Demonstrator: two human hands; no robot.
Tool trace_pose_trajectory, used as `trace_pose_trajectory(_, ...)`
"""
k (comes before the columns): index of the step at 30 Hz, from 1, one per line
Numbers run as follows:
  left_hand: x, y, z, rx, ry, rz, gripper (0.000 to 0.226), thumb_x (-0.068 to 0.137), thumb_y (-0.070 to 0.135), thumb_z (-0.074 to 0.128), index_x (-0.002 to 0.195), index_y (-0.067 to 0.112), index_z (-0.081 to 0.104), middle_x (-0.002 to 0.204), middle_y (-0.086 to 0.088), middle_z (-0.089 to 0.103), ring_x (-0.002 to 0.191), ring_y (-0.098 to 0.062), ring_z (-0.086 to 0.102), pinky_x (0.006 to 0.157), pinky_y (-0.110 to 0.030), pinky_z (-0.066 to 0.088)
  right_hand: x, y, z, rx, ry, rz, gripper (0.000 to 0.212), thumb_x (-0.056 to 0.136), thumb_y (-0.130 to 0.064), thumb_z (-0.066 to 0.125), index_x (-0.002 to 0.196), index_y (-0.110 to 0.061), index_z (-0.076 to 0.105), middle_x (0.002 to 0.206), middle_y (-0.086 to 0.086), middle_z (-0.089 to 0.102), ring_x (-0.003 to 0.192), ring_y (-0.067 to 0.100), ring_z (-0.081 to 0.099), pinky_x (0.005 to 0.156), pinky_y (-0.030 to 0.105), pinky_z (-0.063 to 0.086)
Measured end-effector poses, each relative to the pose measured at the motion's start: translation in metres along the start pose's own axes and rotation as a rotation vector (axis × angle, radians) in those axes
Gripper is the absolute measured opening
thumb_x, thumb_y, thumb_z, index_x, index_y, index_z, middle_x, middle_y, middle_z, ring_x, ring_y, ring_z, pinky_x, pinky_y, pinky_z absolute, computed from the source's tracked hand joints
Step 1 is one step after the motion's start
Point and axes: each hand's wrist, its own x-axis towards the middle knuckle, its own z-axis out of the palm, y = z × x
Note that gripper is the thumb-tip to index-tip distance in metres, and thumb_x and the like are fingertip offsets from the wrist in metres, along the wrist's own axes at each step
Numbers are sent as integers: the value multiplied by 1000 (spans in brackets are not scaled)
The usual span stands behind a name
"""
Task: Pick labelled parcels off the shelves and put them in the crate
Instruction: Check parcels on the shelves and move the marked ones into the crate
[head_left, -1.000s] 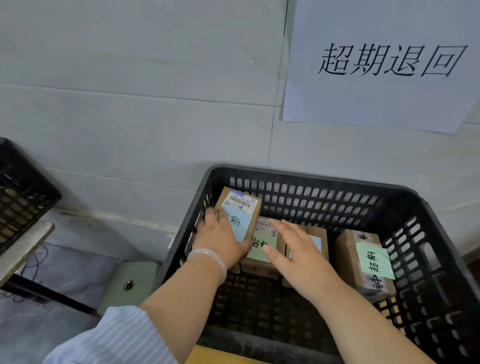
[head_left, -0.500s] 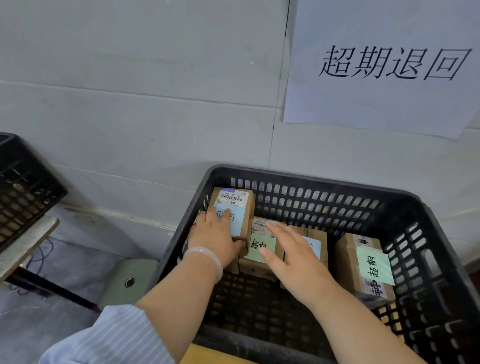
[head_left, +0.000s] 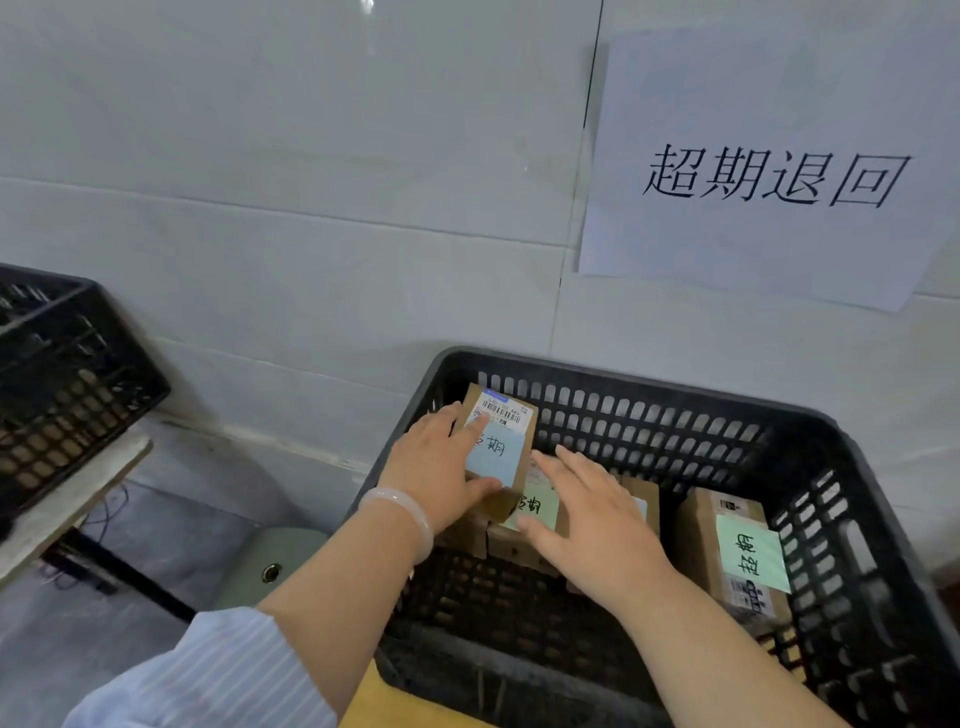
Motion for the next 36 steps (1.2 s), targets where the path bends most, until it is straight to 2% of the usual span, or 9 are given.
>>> trace_pose_trajectory(5, -42, -13, -19, 55, 139, 22, 80, 88, 64, 52, 154, 39, 13, 163, 1, 13, 149, -23, 12, 121, -43, 17, -9, -21, -7, -86, 70, -113, 78, 88, -69, 42, 153, -39, 11, 161, -9, 10, 148, 14, 6, 121, 41, 6)
trace_pose_trajectory(8, -81, -20, -30, 140, 193, -33, 81, 90, 68, 45, 155, 39, 8, 165, 1, 7, 151, -23, 6, 123, -44, 8, -18, -43, -8, -118, 92, -202, 80, 85, -73, 40, 152, -40, 10, 162, -7, 10, 149, 15, 5, 122, 44, 7)
trace_pose_trajectory(12, -143, -45, -42, 191, 312, -183, 81, 88, 71, 41, 154, 42, 6, 165, 3, 3, 151, -22, 2, 121, -45, -1, -31, -90, -3, -100, 91, -412, 82, 85, -73, 42, 153, -41, 9, 162, -10, 6, 149, 13, 0, 122, 40, 3)
trace_pose_trajectory(16, -217, -84, -49, 195, 387, -377, 80, 85, 71, 48, 153, 43, 16, 165, 3, 9, 152, -23, 7, 122, -48, 3, -36, -144, 19, -115, 52, -630, 85, 81, -77, 34, 152, -42, 3, 162, -10, 4, 149, 12, -1, 121, 39, 0)
trace_pose_trajectory(18, -260, -104, -54, 230, 405, -477, 80, 81, 72, 51, 151, 42, 26, 162, 0, 22, 149, -25, 19, 120, -51, 11, -43, -178, 36, -97, 15, -725, 87, 79, -78, 30, 152, -43, -1, 163, -9, 2, 149, 13, -2, 122, 40, 2)
trace_pose_trajectory(21, -322, -133, -69, 303, 449, -629, 76, 78, 71, 55, 146, 38, 41, 155, -3, 39, 142, -28, 35, 114, -54, 24, -64, -238, 61, -62, -26, -884, 88, 83, -74, 43, 152, -43, -2, 162, -12, -5, 149, 12, -7, 120, 36, -5)
trace_pose_trajectory(25, -386, -171, -99, 321, 588, -784, 75, 81, 65, 60, 147, 37, 39, 156, -4, 35, 145, -28, 30, 117, -55, 21, -89, -318, 83, -52, -2, -1078, 88, 79, -71, 49, 152, -44, 8, 163, -10, 3, 150, 12, -2, 119, 36, -7)
trace_pose_trajectory(30, -463, -222, -139, 378, 702, -904, 76, 81, 65, 60, 148, 38, 36, 158, -3, 32, 147, -27, 25, 119, -55, 18, -113, -429, 94, -34, 53, -1227, 88, 84, -69, 49, 151, -44, -2, 162, -11, -2, 148, 10, -11, 120, 39, -9)
trace_pose_trajectory(36, -584, -294, -193, 504, 814, -1081, 76, 80, 61, 63, 147, 36, 38, 155, -5, 37, 145, -28, 29, 117, -57, 23, -171, -578, 134, 66, 71, -1439, 88, 84, -69, 48, 153, -40, 0, 163, -8, 1, 149, 12, -7, 121, 42, -4)
